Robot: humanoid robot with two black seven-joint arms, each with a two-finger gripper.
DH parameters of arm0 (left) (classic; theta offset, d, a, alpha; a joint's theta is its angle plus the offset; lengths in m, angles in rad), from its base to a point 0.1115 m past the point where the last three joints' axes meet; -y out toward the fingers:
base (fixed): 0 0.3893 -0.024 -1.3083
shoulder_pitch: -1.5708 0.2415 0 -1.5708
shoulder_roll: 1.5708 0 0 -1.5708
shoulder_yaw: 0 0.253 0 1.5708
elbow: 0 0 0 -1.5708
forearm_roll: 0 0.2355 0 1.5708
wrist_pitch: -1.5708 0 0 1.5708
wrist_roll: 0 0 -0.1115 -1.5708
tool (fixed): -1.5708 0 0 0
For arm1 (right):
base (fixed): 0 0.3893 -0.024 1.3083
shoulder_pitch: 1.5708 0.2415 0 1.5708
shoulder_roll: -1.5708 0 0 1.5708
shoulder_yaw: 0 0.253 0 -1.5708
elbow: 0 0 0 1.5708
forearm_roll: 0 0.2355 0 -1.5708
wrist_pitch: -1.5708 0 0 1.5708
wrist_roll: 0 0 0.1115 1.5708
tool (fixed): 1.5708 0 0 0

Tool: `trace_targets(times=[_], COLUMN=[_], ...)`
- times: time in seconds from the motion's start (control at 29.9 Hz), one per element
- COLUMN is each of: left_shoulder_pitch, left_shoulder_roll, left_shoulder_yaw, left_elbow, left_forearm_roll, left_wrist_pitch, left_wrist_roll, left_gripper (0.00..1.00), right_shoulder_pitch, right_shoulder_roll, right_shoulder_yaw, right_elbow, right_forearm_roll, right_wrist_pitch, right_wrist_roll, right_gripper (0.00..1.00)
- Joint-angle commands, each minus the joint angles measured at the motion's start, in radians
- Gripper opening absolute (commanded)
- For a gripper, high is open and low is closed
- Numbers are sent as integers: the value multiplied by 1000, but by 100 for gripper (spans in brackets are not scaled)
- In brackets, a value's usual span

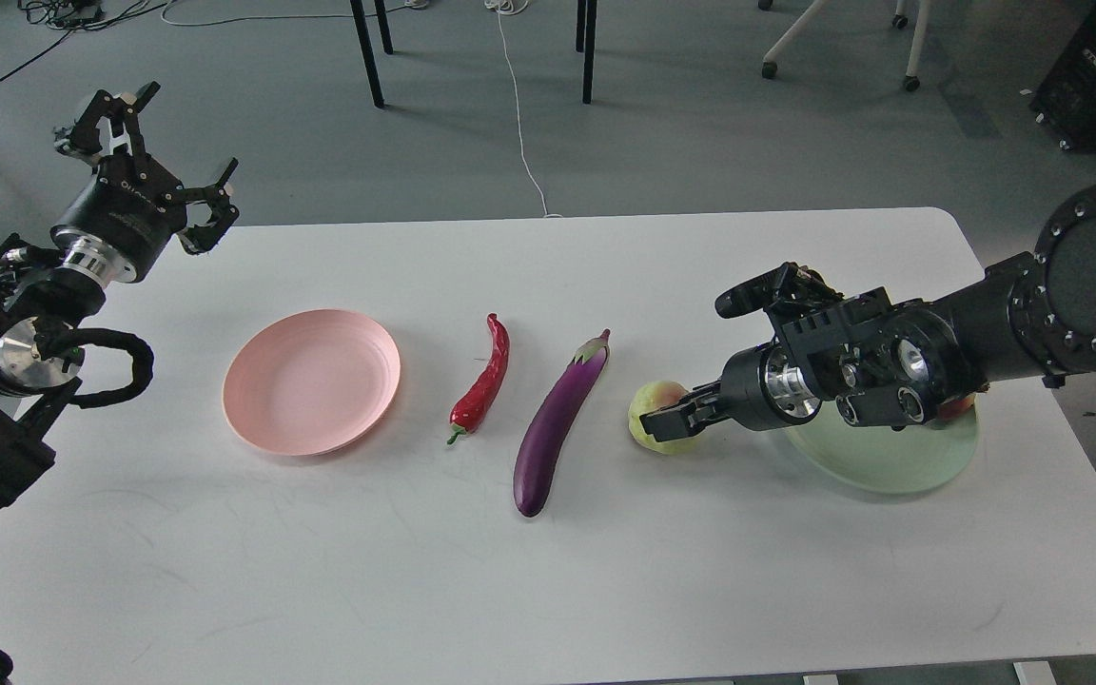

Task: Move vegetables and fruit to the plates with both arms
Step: 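Carry the peach onto the green plate and release it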

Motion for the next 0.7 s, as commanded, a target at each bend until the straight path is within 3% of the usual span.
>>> trace_targets(times=[0.0, 0.4, 0.67], left_shoulder_pitch=[0, 0, -1], left_shoulder_roll=[0, 13, 14], left_shoulder_yaw=[0, 0, 0], left_elbow=[1, 0, 0], left_forearm_roll=[0, -2, -2], left_wrist_pitch=[0, 0, 0], left_wrist_roll=[0, 1, 1], left_gripper=[98, 98, 98], right_shoulder_pitch=[8, 144, 153], right_shoulder_roll=[0, 0, -193], right_shoulder_yaw=[1, 35, -35], right_elbow=[4, 6, 118], right_forearm_roll=[-18, -28, -133], right_wrist_pitch=[2, 11, 8], right_wrist_roll=[0, 0, 0], right_gripper=[55, 56, 56])
